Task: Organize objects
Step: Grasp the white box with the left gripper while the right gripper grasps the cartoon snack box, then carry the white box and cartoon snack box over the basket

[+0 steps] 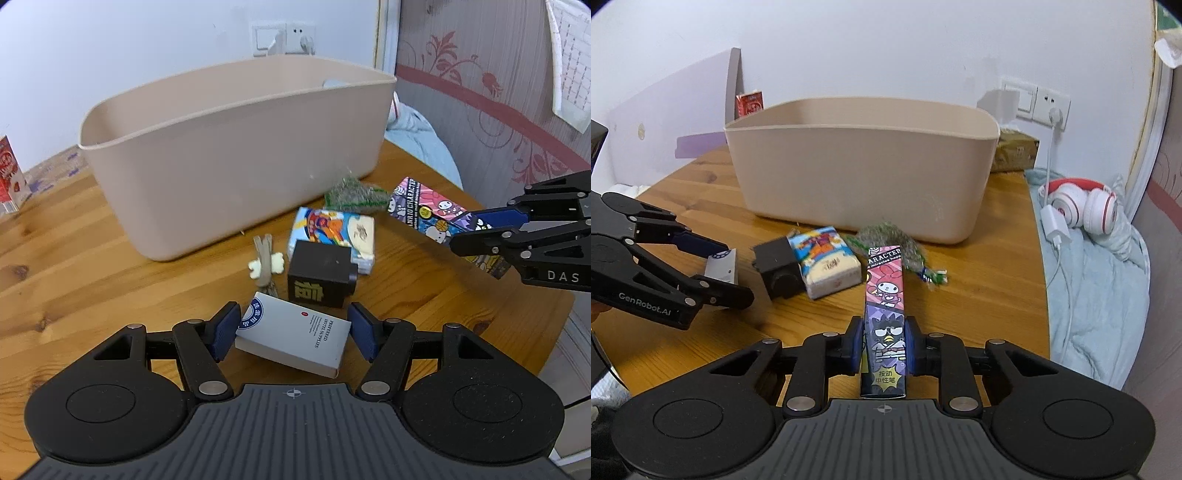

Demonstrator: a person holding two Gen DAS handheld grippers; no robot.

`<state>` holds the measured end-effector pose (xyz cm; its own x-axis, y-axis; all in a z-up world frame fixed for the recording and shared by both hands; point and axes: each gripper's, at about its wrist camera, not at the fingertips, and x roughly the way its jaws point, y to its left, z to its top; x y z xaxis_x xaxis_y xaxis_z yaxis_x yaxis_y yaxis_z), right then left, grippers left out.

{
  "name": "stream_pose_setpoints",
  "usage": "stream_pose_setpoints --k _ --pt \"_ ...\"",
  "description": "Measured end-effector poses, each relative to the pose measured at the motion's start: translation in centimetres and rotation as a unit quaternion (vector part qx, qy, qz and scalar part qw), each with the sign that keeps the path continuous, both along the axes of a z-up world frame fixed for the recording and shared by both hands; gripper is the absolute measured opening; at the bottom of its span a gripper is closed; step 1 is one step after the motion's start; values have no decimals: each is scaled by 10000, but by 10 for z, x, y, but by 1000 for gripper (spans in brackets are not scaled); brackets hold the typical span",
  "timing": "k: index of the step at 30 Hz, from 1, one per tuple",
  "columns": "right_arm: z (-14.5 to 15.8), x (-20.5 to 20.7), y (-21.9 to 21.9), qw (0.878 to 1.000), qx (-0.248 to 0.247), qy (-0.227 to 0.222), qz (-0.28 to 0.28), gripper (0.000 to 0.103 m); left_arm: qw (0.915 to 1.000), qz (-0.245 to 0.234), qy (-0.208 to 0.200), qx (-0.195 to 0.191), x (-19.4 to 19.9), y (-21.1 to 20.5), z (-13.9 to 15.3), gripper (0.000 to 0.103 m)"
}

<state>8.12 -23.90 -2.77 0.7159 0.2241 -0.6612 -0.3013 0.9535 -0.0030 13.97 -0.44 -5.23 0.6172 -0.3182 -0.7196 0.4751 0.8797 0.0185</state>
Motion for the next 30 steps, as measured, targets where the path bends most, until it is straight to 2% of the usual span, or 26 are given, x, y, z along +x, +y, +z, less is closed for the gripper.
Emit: stream_pose_setpoints --k 12,23,30 --pt "26 -11 -3 9994 35 -329 -71 22 9990 137 -378 -189 -4 14 33 65" --pt "62 -15 -7 9949 22 -965 -283 22 9958 223 -820 -354 0 19 69 65" --pt "80 -4 -6 9923 97 -1197 -287 22 9933 254 -1048 -414 9 20 91 65"
